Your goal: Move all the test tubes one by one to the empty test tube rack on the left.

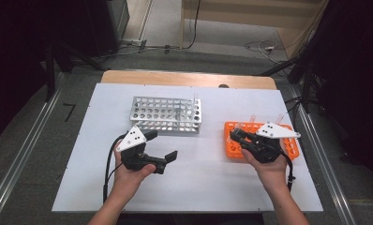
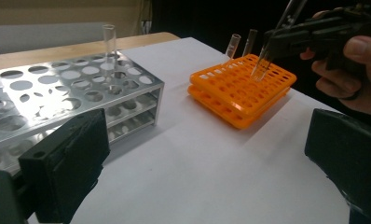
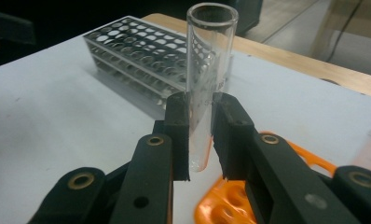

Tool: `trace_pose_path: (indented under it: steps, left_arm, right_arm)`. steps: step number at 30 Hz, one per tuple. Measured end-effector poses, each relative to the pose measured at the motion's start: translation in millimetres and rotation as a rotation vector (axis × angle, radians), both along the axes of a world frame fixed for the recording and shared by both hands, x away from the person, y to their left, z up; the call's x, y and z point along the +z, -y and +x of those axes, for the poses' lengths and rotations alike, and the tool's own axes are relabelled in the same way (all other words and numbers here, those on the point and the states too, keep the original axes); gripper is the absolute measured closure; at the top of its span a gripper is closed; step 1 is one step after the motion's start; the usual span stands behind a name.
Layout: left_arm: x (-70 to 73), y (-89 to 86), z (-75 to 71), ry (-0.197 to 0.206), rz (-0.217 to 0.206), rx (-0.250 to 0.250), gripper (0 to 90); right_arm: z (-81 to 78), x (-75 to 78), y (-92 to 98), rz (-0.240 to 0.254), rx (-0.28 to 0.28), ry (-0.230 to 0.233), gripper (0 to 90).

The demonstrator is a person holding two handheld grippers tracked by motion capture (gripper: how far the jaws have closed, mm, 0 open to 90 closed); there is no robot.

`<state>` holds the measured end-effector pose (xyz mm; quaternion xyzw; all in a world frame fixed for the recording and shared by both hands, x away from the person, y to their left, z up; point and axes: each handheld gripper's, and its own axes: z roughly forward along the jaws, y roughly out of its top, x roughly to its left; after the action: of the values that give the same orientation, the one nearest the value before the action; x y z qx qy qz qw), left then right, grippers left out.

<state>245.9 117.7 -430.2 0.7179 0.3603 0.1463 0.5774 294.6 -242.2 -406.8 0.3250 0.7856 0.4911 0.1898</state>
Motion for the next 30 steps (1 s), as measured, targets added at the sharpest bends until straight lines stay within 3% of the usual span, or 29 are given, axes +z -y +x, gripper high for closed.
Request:
trace_pose_path:
  steps: [7, 13, 21, 30]
  left_arm:
    - [11.6, 16.8, 5.0, 0.0, -0.011, -0.041, 6.9]
    - [14.2, 29.2, 1.2, -0.004, -0.002, -0.078, 22.6]
    - [15.6, 40.0, -1.0, -0.002, 0.01, -0.128, 47.3]
    - [13.2, 51.9, -2.5, -0.002, 0.04, -0.139, 57.2]
  right_arm:
    - [-3.8, -10.7, -32.2, -0.039, 0.089, -0.02, 74.4]
    - [-10.2, -19.9, -55.4, -0.084, 0.151, -0.026, 74.4]
    - [-17.8, -25.8, -76.8, -0.149, 0.19, -0.016, 74.5]
    - [-27.9, -28.2, -96.5, -0.197, 0.23, -0.005, 74.4]
